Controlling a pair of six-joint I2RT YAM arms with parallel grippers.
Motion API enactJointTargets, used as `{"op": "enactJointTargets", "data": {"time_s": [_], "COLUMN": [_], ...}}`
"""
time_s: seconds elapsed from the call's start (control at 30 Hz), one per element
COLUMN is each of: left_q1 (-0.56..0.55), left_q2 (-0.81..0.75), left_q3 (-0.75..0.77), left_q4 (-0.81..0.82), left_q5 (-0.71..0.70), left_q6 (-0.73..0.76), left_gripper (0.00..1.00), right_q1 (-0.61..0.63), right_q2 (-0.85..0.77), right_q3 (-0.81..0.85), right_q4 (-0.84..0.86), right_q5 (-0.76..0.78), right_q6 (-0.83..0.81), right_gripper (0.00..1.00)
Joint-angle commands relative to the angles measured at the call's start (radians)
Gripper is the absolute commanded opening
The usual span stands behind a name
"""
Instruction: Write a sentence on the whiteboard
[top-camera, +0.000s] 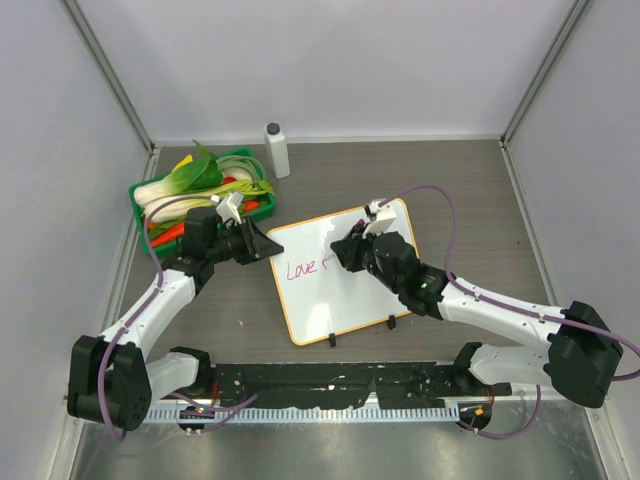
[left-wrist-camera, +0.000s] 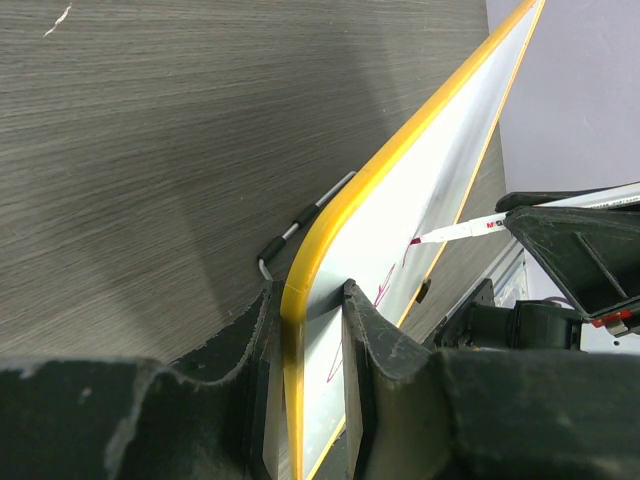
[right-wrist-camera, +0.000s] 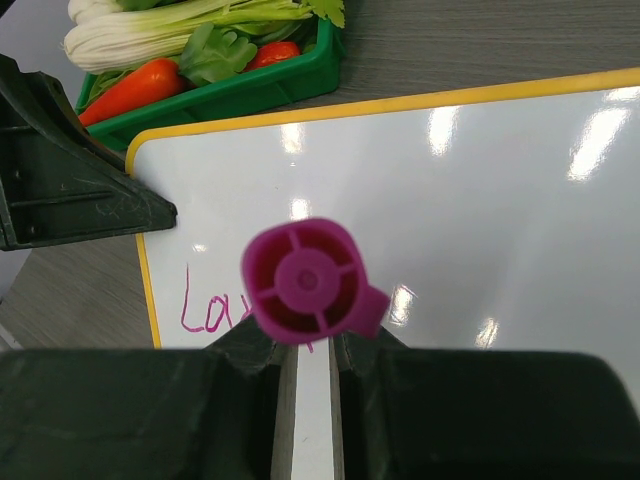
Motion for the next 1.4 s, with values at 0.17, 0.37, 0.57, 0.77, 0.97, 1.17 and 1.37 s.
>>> {"op": "enactJointTargets", "data": {"time_s": [0.17, 0.37, 0.57, 0.77, 0.97, 1.17, 1.37], "left_q1": [-0.001, 0.000, -0.001, 0.000, 0.000, 0.000, 0.000], "left_q2": [-0.006, -0.003, -0.003, -0.005, -0.003, -0.003, -0.008], "left_q3": [0.012, 0.012, 0.012, 0.009, 0.007, 0.004, 0.001], "left_q4": [-0.012, -0.010, -0.010, -0.009, -0.004, -0.001, 0.002], "left_q5": [-0.042, -0.039, -0.039, -0.038, -0.038, -0.036, -0.036], "left_q6": [0.042, 0.042, 0.042, 0.040, 0.039, 0.037, 0.036], "left_gripper": [0.08, 0.08, 0.08, 0.08, 0.08, 0.08, 0.08], "right_q1": [-0.002, -0.003, -0.002, -0.002, -0.002, 0.000, -0.002], "right_q2": [-0.024, -0.044, -0.048, -0.048, -0.056, -0.041, -0.035], "right_q3": [-0.013, -0.036, -0.048, -0.042, -0.056, -0.038, -0.033], "right_q4": [-0.032, -0.043, -0.045, -0.055, -0.055, -0.058, -0.063], "right_q5": [0.038, 0.028, 0.014, 0.015, 0.014, -0.006, 0.000], "right_q6": [0.002, 0.012, 0.016, 0.019, 0.022, 0.010, 0.009], "right_gripper": [0.01, 0.01, 0.01, 0.01, 0.01, 0.02, 0.01]}}
